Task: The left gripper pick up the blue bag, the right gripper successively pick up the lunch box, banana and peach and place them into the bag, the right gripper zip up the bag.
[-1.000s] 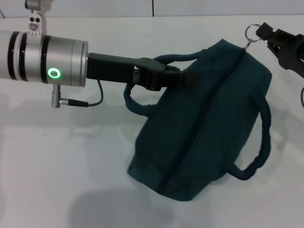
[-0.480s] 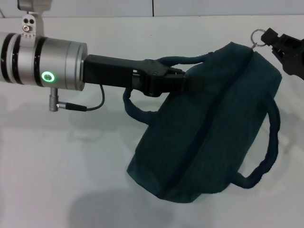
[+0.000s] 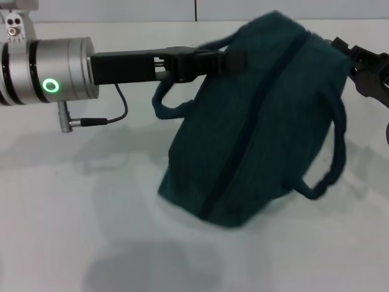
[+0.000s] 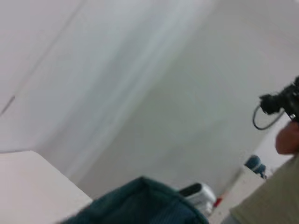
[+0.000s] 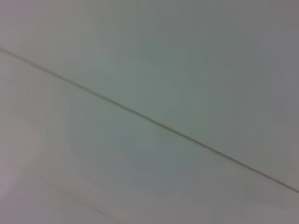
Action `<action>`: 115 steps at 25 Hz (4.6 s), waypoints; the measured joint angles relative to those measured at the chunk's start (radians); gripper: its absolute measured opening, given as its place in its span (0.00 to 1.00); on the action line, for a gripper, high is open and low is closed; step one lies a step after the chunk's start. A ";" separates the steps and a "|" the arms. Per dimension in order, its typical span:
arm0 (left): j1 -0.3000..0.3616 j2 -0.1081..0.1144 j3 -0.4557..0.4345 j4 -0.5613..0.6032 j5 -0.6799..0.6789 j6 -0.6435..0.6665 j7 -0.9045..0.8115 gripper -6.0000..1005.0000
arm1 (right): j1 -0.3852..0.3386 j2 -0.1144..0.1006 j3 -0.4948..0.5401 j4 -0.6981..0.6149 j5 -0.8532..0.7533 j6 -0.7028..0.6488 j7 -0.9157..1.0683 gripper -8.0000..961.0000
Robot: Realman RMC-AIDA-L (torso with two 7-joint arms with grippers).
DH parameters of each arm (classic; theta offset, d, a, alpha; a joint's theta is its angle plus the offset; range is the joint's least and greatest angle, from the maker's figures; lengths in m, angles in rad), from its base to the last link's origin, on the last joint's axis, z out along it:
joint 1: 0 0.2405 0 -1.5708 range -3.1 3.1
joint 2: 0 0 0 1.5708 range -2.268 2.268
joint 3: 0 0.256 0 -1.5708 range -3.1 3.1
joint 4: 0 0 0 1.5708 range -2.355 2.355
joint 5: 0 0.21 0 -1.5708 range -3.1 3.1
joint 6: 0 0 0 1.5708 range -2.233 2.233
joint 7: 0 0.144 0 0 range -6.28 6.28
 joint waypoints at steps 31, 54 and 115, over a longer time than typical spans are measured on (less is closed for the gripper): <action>-0.025 -0.007 0.019 -0.140 -0.015 -0.378 0.149 0.27 | -0.124 -0.043 0.128 -0.004 0.003 -0.141 -0.045 0.76; 0.155 0.105 0.014 0.136 -0.095 0.033 0.190 0.86 | -0.072 -0.032 0.122 -0.183 -0.483 -0.377 -0.602 0.92; 0.356 0.116 -0.020 0.008 0.085 0.237 0.759 0.87 | -0.031 0.011 -0.012 -0.186 -0.647 -0.248 -0.770 0.92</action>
